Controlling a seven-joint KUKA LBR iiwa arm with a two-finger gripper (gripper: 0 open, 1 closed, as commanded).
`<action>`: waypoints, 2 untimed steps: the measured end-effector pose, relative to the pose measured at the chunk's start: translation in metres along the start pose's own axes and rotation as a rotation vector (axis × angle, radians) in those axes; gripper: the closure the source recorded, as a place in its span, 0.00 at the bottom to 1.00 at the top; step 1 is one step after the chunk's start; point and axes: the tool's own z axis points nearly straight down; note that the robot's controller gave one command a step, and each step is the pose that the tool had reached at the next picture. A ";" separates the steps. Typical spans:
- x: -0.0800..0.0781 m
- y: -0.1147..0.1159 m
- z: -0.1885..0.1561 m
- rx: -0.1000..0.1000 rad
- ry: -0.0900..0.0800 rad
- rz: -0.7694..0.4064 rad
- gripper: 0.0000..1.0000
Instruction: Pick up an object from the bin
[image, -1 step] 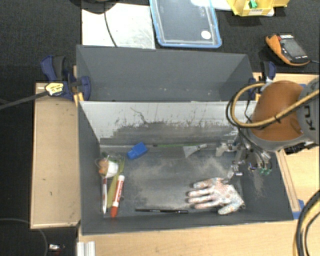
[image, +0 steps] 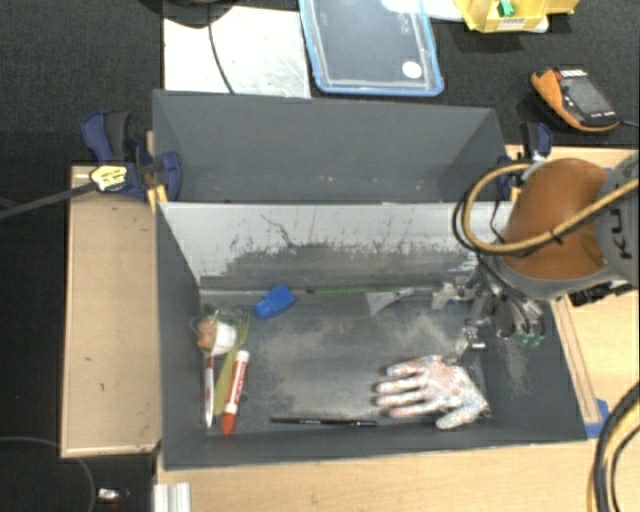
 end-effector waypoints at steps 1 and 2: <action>0.033 0.009 0.063 0.000 0.000 -0.152 0.00; 0.035 0.012 0.006 0.003 -0.012 -0.288 0.00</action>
Offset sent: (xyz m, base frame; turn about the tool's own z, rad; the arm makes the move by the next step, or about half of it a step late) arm -0.0361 0.0122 -0.0080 -0.2883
